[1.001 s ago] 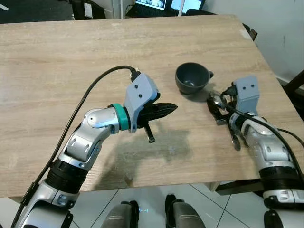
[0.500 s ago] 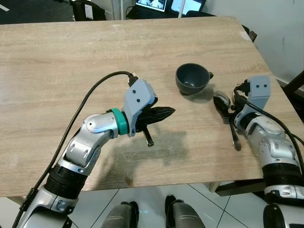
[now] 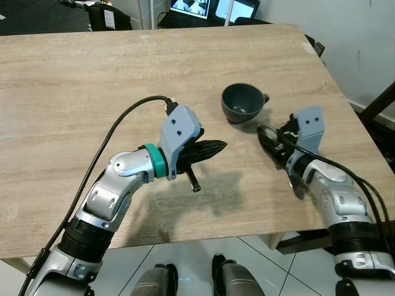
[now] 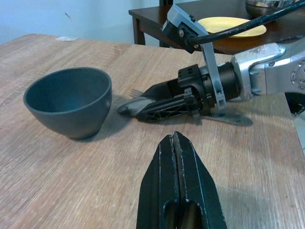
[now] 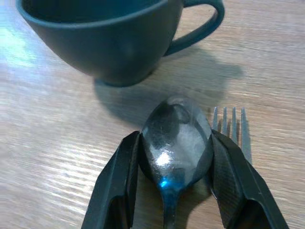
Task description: Setting the table
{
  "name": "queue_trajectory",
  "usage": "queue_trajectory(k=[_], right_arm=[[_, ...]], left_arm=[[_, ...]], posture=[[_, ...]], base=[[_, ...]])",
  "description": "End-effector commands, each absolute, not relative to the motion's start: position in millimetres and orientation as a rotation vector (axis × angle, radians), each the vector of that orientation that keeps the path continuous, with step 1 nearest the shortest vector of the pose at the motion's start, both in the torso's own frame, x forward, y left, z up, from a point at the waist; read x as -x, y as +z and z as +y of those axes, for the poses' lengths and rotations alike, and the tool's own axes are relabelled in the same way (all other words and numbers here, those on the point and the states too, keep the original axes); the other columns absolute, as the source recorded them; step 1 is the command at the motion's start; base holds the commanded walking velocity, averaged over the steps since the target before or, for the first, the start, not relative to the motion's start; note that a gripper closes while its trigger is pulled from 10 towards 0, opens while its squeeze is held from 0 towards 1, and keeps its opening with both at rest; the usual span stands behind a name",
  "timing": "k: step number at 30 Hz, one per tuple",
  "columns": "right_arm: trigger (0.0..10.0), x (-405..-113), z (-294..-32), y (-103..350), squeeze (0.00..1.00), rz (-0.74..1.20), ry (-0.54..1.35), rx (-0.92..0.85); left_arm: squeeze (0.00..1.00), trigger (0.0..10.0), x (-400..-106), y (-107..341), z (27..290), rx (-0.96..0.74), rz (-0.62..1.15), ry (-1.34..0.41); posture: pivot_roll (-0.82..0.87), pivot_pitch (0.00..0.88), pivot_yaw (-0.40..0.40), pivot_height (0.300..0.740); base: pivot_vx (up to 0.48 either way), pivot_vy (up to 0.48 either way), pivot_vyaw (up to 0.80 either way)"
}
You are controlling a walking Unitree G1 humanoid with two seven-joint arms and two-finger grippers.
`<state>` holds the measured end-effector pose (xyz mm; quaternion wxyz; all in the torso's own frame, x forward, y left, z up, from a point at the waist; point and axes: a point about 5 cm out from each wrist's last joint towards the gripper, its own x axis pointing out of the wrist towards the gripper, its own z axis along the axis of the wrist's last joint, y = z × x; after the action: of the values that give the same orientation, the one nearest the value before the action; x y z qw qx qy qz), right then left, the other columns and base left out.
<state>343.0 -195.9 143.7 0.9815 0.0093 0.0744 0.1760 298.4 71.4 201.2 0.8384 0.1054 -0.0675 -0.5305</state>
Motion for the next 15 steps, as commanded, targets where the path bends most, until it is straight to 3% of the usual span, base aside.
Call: queue_trajectory(k=[1, 10, 11, 12, 15], right_arm=[[0.0, -335, -192, 115, 0.00, 0.273, 0.362, -0.097], [0.0, -344, -184, 165, 0.00, 0.045, 0.388, -0.310], [3.3, -345, -185, 186, 0.00, -0.059, 0.375, -0.317], [10.0, -341, -186, 203, 0.00, -0.160, 0.360, -0.274], [10.0, -334, -186, 222, 0.00, -0.273, 0.346, -0.229]], left_arm=[[0.00, 10.0, -296, 197, 72, -0.230, -0.128, -1.122], [0.00, 10.0, -298, 199, 72, -0.219, -0.134, -1.088], [0.00, 10.0, -300, 203, 75, -0.204, -0.150, -1.047], [0.00, 10.0, -302, 209, 79, -0.180, -0.177, -0.989], [0.00, 10.0, -305, 220, 89, -0.142, -0.220, -0.900]], posture=[[-0.03, 0.161, 0.067, 0.740], [-0.04, 0.165, 0.072, 0.740], [-0.04, 0.168, 0.079, 0.740], [-0.04, 0.171, 0.084, 0.740], [-0.04, 0.174, 0.089, 0.740]], base=[[0.000, 0.000, 0.00], [0.000, 0.000, 0.00], [0.000, 0.000, 0.00], [0.000, 0.000, 0.00], [0.000, 0.000, 0.00]])
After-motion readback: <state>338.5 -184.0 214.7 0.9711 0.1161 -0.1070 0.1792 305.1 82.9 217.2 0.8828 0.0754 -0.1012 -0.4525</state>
